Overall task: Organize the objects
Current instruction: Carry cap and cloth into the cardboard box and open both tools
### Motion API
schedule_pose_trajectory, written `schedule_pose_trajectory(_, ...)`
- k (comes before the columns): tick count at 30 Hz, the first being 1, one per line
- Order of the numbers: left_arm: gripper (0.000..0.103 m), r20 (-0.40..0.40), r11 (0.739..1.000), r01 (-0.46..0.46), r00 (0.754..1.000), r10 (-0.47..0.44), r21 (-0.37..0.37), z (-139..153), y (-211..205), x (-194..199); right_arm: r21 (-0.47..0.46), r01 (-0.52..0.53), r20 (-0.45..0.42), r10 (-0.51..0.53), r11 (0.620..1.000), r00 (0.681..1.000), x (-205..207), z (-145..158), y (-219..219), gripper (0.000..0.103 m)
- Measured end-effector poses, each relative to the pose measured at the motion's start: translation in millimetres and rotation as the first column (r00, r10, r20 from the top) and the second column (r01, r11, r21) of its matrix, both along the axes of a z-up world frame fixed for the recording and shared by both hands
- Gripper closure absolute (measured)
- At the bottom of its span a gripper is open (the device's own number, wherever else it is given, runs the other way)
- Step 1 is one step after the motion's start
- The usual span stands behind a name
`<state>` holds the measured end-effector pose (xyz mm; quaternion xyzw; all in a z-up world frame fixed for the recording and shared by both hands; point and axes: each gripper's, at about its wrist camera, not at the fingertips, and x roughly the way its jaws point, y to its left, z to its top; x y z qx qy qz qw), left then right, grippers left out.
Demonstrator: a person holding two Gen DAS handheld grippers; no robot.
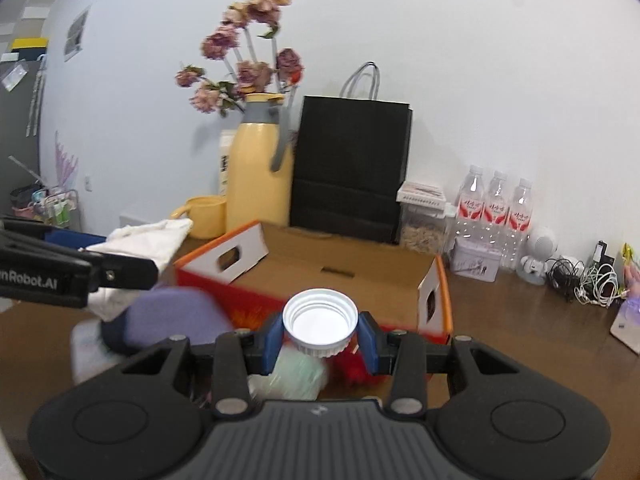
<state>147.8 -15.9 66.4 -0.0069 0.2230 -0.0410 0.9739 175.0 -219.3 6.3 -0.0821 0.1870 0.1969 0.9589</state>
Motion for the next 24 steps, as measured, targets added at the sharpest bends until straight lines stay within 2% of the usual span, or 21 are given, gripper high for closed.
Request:
schedule_pose_trajectory(2, 0.031, -0.016, 1.000, -0.001, 1.000, 0.001, 0.005, 6.5, 0.7, 25.5, -0.005, 0.013, -0.024, -0.013, 1.000, 1.000, 29.9, 8.7, 0.6, 0.064)
schedule_pose_trajectory(6, 0.031, -0.094, 1.000, 0.004, 0.996, -0.003, 0.007, 8.0, 5.0, 79.4, -0.011, 0.026, -0.130, -0.027, 1.000, 0.991, 94.2, 13.6, 5.1, 0.064)
schedule_pose_trajectory(13, 0.031, -0.243, 0.998, 0.027, 0.970, -0.014, 0.050, -16.8, -1.9, 161.8, -0.096, 0.009, -0.317, -0.039, 0.995, 0.948, 188.6, -9.4, 28.8, 0.064)
schedule_pose_trajectory(20, 0.030, -0.358, 0.998, 0.020, 0.934, 0.005, 0.066, -49.2, -2.8, 211.6, -0.174, -0.025, -0.413, -0.050, 0.984, 0.909, 229.6, -42.1, 49.6, 0.064)
schedule_pose_trajectory(24, 0.021, -0.363, 0.997, 0.023, 0.932, 0.008, 0.080, -58.5, -2.9, 217.0, -0.194, -0.023, -0.439, -0.066, 0.981, 0.896, 237.4, -52.0, 50.7, 0.062)
